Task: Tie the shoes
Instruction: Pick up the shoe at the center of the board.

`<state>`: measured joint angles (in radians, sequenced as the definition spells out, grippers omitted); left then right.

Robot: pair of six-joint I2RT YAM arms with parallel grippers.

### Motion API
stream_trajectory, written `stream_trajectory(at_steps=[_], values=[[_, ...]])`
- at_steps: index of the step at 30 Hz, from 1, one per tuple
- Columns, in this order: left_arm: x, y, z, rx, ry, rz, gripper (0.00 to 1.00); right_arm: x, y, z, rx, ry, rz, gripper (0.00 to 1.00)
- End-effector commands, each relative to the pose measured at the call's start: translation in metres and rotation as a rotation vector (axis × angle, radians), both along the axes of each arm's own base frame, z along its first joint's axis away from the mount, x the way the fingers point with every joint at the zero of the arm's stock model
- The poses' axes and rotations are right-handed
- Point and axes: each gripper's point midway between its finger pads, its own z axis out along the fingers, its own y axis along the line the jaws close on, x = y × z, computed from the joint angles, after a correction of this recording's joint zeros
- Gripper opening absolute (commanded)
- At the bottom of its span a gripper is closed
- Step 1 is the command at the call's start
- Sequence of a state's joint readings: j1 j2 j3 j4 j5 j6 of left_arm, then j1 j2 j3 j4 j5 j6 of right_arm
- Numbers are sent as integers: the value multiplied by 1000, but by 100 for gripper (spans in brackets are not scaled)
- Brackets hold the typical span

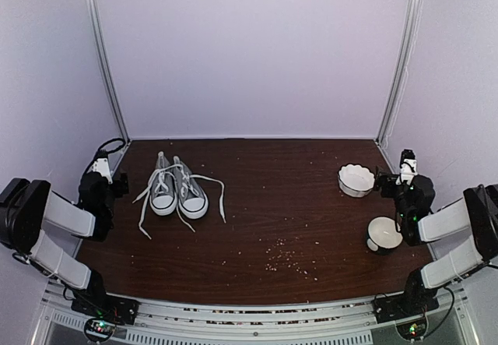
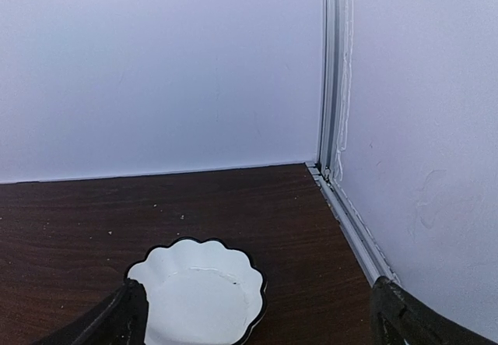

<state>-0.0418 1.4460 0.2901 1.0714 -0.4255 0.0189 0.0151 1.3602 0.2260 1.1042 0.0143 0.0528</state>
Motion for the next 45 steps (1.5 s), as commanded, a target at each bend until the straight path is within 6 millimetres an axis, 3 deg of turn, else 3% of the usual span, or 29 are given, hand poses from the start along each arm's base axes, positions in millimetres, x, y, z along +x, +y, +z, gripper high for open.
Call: stream_trajectory(at_steps=[1, 5, 8, 10, 14, 17, 20, 25, 30, 39, 45], values=[[3, 1, 13, -13, -49, -4, 98, 5, 5, 7, -21, -12, 37, 100], [2, 0, 13, -11, -48, -10, 98, 6, 6, 6, -21, -6, 38, 100], [2, -7, 25, 10, -57, -55, 98, 6, 8, 10, -17, -21, 51, 100], [3, 0, 30, -8, -7, -5, 98, 9, 11, 16, -23, -8, 71, 100], [8, -2, 63, -30, 20, -2, 98, 2, -5, 38, 10, 5, -25, 100], [15, -36, 89, -22, 63, -92, 98, -7, -3, 61, 82, -39, -13, 100], [28, -94, 100, -16, 170, -234, 94, -8, 19, 89, 160, -54, 115, 100], [56, -176, 72, -250, 395, -396, 73, 0, 59, 131, 306, -37, 330, 100], [80, -224, 33, -364, 531, -383, 62, 2, 97, 149, 264, 7, 410, 97], [93, -235, -32, -393, 676, -251, 65, -2, 128, 136, 202, 80, 447, 97], [98, -236, -57, -423, 710, -193, 63, -5, 134, 132, 191, 99, 464, 97]])
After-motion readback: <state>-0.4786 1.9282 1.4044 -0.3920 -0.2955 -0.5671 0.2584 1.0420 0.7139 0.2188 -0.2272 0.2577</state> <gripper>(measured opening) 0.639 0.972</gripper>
